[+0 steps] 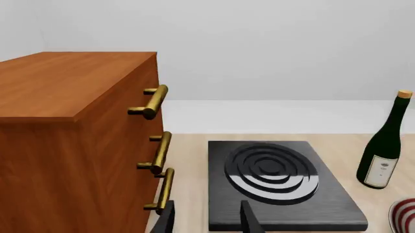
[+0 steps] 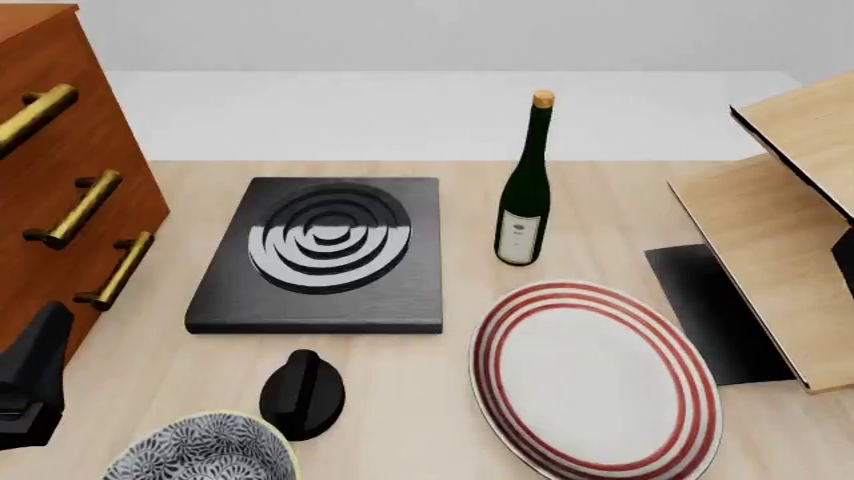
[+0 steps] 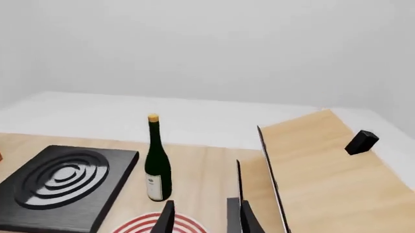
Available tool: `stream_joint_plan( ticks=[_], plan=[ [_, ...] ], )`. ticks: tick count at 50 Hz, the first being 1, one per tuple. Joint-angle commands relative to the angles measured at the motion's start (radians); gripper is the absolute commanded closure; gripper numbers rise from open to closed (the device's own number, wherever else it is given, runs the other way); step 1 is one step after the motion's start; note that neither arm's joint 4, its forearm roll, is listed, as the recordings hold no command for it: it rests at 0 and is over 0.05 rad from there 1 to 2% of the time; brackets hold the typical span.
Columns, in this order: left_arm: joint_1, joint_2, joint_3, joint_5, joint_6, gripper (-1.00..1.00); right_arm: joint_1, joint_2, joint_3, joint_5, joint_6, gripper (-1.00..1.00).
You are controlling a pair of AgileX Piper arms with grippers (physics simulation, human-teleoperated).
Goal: Pick up the akita bowl and put it on the plate.
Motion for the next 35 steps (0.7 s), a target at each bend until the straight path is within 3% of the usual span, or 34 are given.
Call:
stream_joint_plan(
  ticks=[1,8,15,21,23,27,31,35],
  plan=[
    [0.000,0.000,0.000,0.000,0.000,-1.00,0.117,0.119,-0.187,0.085,0.020,-1.00],
    [0.000,0.000,0.000,0.000,0.000,-1.00,0.252,0.266,-0.219,0.093,0.056,-1.00],
    [0.000,0.000,0.000,0.000,0.000,-1.00,0.338,0.374,-0.253,0.100,0.027,-1.00],
    [0.000,0.000,0.000,0.000,0.000,-1.00,0.422,0.483,-0.276,0.071,0.037,-1.00],
    [0.000,0.000,0.000,0.000,0.000,-1.00,0.445,0.545,-0.295,0.046,0.011,-1.00],
    [0.000,0.000,0.000,0.000,0.000,-1.00,0.510,0.643,-0.338,0.028,0.009,-1.00],
    [0.000,0.000,0.000,0.000,0.000,-1.00,0.536,0.724,-0.370,0.009,-0.043,-1.00],
    [0.000,0.000,0.000,0.000,0.000,-1.00,0.597,0.791,-0.402,0.002,-0.011,-1.00]
  ],
)
